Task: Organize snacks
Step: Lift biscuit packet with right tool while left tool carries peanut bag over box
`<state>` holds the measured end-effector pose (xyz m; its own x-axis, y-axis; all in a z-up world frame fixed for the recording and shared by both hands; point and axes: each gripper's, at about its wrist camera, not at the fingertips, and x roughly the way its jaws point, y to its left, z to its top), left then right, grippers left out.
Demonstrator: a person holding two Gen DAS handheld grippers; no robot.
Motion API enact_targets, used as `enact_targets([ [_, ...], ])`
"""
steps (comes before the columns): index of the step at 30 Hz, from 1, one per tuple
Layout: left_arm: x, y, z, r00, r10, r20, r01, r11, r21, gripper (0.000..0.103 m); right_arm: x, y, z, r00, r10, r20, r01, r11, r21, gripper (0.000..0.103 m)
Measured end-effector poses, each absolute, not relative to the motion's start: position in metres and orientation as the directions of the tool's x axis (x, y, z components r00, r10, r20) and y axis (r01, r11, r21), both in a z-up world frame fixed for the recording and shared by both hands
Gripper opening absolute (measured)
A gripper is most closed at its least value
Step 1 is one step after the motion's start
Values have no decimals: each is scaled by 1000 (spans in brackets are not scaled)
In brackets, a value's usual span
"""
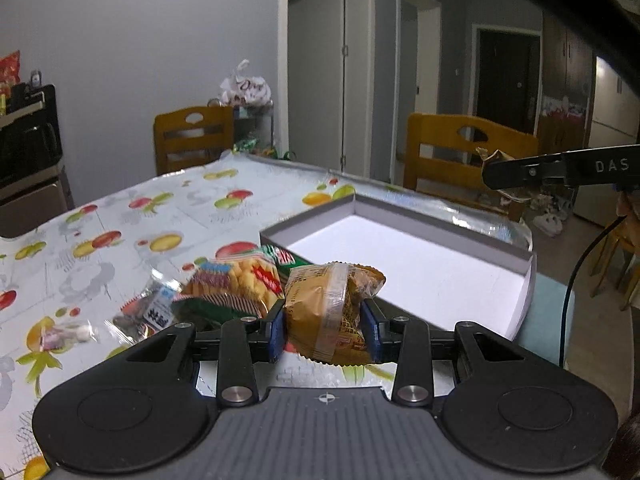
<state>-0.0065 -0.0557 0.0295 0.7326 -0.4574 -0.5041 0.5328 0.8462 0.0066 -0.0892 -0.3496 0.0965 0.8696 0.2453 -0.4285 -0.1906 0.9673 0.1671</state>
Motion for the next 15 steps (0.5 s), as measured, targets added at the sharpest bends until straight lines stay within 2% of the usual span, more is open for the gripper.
enact_targets([
  [9, -6, -54, 57, 765, -475, -435, 531, 847, 9, 39, -86, -366, 114, 902, 202, -381, -152, 976, 157, 41],
  [15, -6, -70, 75, 772, -499, -393, 553, 833, 30, 39, -82, -373, 102, 897, 187, -401, -130, 978, 164, 41],
])
